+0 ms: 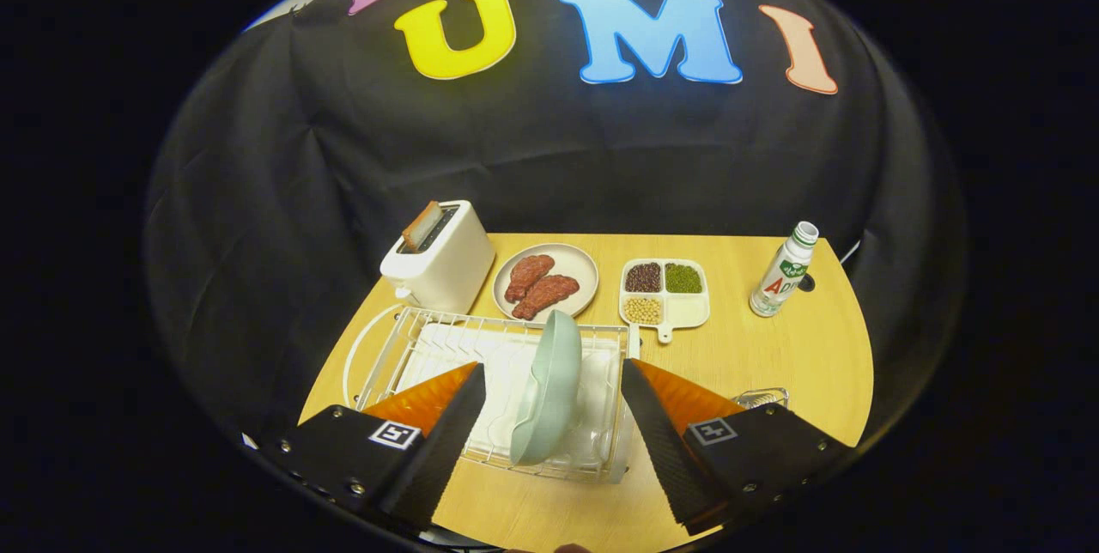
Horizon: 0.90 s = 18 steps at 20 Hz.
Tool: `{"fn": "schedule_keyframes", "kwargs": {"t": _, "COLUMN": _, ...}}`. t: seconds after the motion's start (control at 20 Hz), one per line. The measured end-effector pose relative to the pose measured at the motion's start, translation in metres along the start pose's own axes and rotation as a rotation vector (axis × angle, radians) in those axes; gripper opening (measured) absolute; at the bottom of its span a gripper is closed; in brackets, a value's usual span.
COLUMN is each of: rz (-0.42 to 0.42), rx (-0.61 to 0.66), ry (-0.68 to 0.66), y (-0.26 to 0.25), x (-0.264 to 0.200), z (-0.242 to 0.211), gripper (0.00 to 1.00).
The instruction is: Take the plate from the dish rack, then take the spoon from the basket and place it into the plate.
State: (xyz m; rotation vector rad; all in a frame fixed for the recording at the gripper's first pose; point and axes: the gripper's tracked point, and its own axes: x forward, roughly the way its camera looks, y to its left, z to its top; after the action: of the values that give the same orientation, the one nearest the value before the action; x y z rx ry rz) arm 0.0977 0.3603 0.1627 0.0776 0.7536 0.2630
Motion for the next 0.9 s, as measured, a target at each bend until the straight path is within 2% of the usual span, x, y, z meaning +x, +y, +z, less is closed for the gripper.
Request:
{"fn": "schedule_keyframes", "kwargs": {"t": 0.2, "rz": -0.057, "rx": 0.032, "ry": 0.1, "y": 0.005, "x": 0.022, "z": -0.01, "gripper": 0.98}}
{"fn": "schedule_keyframes", "kwargs": {"t": 0.45, "rz": -0.158, "rx": -0.012, "ry": 0.203, "y": 0.0, "x": 0.045, "z": -0.015, "gripper": 0.98}}
{"fn": "schedule_keyframes", "kwargs": {"t": 0.75, "rz": -0.227, "rx": 0.015, "ry": 0.313, "y": -0.002, "x": 0.059, "z": -0.022, "gripper": 0.95}}
{"fn": "schedule_keyframes", "kwargs": {"t": 0.85, "rz": -0.233, "rx": 0.017, "ry": 0.371, "y": 0.001, "x": 0.065, "z": -0.038, "gripper": 0.81}}
{"fn": "schedule_keyframes", "kwargs": {"t": 0.9, "rz": -0.266, "rx": 0.006, "ry": 0.394, "y": -0.003, "x": 0.064, "z": -0.041, "gripper": 0.77}}
